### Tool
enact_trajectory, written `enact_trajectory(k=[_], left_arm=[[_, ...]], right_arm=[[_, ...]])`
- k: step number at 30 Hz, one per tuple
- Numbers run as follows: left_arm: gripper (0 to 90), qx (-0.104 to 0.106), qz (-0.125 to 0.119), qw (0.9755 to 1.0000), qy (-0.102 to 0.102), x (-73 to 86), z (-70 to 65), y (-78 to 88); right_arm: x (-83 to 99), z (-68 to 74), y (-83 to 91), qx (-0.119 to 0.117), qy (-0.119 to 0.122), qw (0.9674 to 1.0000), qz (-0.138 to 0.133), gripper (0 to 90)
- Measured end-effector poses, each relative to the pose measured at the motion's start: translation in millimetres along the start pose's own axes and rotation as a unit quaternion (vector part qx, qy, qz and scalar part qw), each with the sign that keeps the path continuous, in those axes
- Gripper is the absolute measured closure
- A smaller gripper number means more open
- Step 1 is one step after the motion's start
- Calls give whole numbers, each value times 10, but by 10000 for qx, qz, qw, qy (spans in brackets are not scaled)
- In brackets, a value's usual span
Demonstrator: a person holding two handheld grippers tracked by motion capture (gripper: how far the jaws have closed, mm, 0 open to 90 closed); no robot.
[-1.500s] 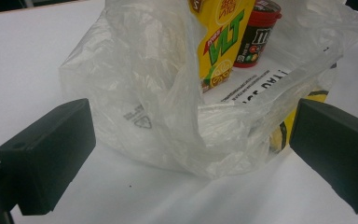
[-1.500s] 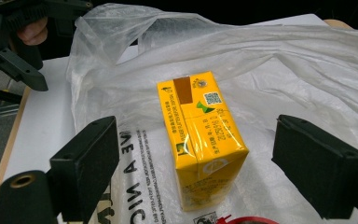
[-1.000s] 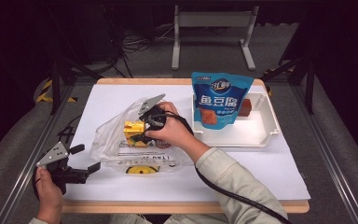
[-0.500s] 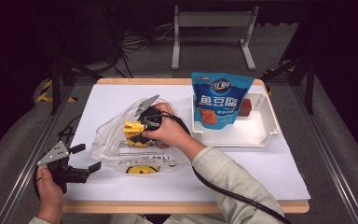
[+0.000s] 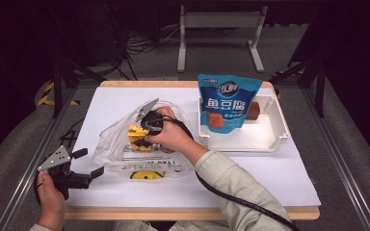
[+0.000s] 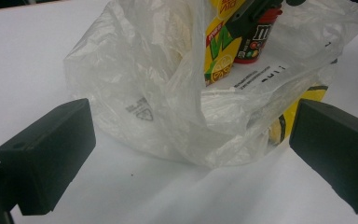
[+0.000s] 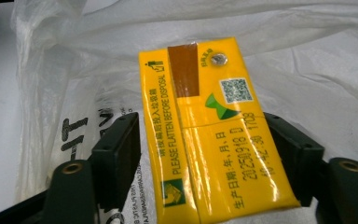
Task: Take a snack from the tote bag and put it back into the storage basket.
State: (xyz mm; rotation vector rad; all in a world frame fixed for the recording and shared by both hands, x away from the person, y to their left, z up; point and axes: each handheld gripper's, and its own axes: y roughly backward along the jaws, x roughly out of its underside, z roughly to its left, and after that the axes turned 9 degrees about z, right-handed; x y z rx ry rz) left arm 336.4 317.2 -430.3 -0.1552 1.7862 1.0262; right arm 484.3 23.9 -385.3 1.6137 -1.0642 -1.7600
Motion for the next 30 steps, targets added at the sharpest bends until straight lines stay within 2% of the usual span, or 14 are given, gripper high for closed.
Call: enact_trajectory(k=[6,8,9,16,20,30], left_arm=[[6,2,15,10000,0,-1,5,2],[6,10,7,10000,-8,-3,5,-3],[6,6,15,10000,-24,-3,8,-4],[6,15,8,10000,-14,-7,8,-11],[6,11,5,10000,-6,-4,13,-11],[6,7,3,10000,-17,-7,15,-8]], right_arm=[[-25,22,-20,50,132,9997,187,462],[-27,28,-12,98,172,9994,283,537],[-26,25,-9,26,143,9995,284,548],[-27,42,-3,74,220,9994,272,557],[-29,50,28,166,265,9994,173,560],[-101,66,254,133,321,9993,-139,560]])
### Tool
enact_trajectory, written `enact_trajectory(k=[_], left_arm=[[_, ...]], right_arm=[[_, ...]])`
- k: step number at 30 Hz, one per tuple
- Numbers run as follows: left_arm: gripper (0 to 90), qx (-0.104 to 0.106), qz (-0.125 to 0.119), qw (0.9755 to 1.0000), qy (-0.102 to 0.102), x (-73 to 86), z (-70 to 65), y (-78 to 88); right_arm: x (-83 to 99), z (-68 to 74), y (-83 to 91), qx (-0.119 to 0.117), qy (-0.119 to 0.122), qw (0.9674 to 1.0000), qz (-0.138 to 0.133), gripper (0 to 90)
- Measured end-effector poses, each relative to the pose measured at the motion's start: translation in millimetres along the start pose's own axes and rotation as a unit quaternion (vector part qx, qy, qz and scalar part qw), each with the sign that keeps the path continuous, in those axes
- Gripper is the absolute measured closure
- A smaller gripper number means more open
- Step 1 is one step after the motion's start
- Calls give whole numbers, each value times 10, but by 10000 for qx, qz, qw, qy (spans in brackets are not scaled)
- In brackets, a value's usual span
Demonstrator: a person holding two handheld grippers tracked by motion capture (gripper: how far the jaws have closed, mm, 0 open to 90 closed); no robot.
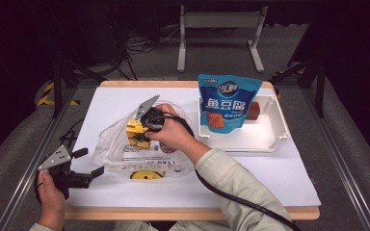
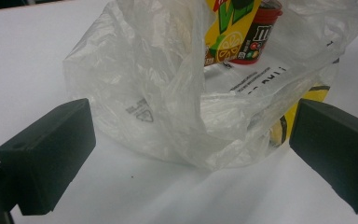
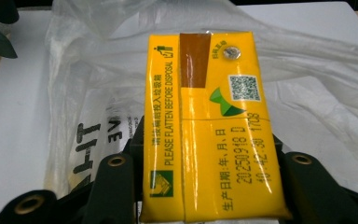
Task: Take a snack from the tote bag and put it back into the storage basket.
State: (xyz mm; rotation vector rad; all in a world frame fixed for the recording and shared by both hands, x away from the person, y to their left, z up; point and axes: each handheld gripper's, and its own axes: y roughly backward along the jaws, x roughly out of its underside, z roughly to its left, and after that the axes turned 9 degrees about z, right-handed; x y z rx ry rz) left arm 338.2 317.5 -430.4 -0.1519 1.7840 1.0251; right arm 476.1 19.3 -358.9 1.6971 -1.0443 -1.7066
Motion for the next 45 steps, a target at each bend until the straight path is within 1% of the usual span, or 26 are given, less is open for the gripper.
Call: enact_trajectory(k=[5,6,12,13,16,19,23,34,38,41,45], left_arm=[[6,-2,-2,10000,4,-1,3,1],[6,-4,-7,10000,1,-2,3,1],[6,-10,-5,10000,16,-4,2,0],[6,-11,-11,10000,30,-7,1,-5],[6,3,-22,10000,-20,-18,4,-16],[6,16,-10,10000,-13,-28,3,-30],[6,24,-1,10000,-19,-39,3,-46],[6,64,-3,10000,-61,-71,9,-86],[6,62,18,10000,-75,-77,10,-92],[6,59,18,10000,-74,-77,10,-92],[6,51,20,10000,-73,-76,9,-90]], right_arm=[[-32,13,105,5,90,9999,-77,560],[-32,13,105,5,90,9999,-77,560],[-64,43,277,46,154,9997,-175,559],[-68,51,303,54,136,9997,-203,559],[-70,53,364,67,165,9996,-233,558],[-56,66,457,69,126,9996,-260,558],[-33,71,558,79,158,9995,-272,558],[78,81,833,132,121,9993,-334,556],[144,67,932,142,98,9995,-266,556],[202,55,1010,126,42,9996,-258,556],[282,26,1126,175,-33,9993,-318,556]])
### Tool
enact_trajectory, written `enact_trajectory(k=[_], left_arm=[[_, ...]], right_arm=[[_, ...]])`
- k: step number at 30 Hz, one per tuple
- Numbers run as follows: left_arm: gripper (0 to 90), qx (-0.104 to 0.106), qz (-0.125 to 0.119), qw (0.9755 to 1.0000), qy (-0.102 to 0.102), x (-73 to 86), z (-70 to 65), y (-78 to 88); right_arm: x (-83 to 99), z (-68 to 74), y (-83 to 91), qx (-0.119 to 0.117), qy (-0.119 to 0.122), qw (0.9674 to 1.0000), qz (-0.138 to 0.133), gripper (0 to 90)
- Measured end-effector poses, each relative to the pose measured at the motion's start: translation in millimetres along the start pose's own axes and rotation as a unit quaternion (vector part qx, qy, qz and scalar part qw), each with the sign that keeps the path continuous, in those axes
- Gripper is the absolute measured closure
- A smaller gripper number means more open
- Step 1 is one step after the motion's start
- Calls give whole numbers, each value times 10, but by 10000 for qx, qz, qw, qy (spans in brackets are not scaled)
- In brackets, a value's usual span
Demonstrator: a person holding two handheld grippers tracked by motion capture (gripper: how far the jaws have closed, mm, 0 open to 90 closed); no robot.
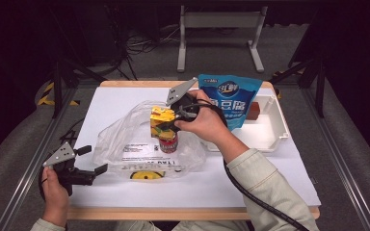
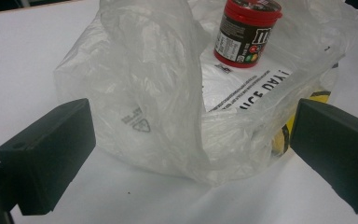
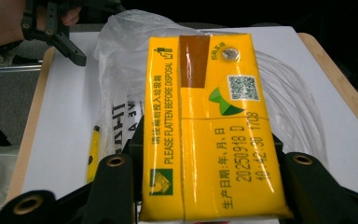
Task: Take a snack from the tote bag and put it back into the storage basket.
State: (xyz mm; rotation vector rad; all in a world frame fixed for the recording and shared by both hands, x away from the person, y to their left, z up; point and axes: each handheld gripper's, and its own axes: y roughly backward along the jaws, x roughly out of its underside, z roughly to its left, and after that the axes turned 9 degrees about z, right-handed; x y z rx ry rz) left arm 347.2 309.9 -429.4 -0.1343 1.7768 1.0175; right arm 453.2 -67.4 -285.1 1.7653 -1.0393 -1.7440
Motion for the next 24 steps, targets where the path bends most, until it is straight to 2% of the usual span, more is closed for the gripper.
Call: enact_trajectory(k=[13,24], left_arm=[[6,-6,0,10000,3,2,0,-2],[6,-9,13,10000,3,2,1,-1]], right_arm=[[202,-86,322,148,-81,9998,95,555],[325,-136,565,299,-227,9993,15,554]])
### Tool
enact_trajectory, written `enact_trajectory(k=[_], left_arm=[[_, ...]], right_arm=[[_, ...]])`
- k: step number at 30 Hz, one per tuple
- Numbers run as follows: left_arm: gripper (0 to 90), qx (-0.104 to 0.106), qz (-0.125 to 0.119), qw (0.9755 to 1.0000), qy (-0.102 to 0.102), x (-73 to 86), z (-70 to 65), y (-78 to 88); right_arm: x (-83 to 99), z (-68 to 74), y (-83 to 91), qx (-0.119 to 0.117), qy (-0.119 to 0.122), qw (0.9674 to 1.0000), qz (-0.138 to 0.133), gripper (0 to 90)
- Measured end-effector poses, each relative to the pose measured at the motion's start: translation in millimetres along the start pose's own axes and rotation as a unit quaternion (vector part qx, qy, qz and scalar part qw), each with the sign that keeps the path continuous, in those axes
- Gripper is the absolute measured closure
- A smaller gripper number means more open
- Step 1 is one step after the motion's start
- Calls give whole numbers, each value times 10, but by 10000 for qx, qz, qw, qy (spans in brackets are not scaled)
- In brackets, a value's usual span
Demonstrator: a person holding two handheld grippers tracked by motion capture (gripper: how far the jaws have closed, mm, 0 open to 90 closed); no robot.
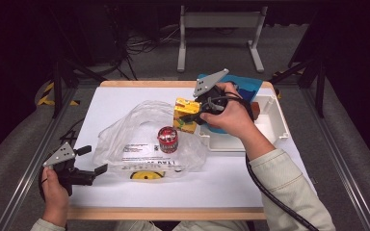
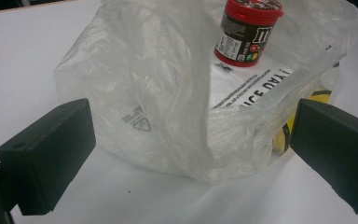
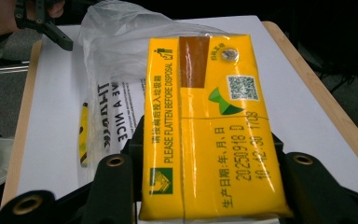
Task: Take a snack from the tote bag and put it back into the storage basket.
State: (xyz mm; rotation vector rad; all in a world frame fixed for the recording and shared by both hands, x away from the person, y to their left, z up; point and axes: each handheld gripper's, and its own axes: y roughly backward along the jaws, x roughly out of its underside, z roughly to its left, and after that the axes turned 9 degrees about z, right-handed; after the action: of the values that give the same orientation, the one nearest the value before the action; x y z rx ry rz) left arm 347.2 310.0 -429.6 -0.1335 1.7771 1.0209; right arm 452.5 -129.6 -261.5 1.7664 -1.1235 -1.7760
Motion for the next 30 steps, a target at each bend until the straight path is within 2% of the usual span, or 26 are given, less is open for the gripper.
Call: enact_trajectory(k=[18,30], left_arm=[[6,-5,26,10000,14,3,4,-4],[6,-2,10,10000,24,2,5,-4]], right_arm=[[292,-121,353,287,-277,9992,30,554],[455,-218,442,551,-430,9975,80,553]])
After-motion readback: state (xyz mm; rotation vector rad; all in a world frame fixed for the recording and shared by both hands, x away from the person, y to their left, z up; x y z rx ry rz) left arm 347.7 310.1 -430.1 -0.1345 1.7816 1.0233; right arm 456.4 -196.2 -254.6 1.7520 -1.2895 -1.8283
